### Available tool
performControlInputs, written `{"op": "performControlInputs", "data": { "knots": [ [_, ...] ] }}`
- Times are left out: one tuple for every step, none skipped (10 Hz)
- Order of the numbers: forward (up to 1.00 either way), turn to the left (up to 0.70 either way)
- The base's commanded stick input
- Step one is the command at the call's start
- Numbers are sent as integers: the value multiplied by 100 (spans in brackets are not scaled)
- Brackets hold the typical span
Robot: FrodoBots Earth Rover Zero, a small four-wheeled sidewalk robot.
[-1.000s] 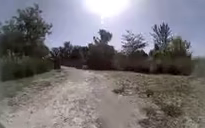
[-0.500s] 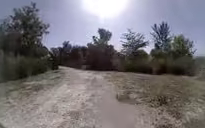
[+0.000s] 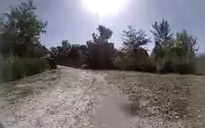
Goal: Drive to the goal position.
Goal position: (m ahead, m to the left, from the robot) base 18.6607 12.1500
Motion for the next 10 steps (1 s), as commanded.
{"op": "performControlInputs", "data": {
  "knots": [
    [70,0],
    [70,0],
    [70,0],
    [70,0],
    [70,0],
    [70,0],
    [70,0],
    [70,0],
    [70,0],
    [70,0]
  ]
}}
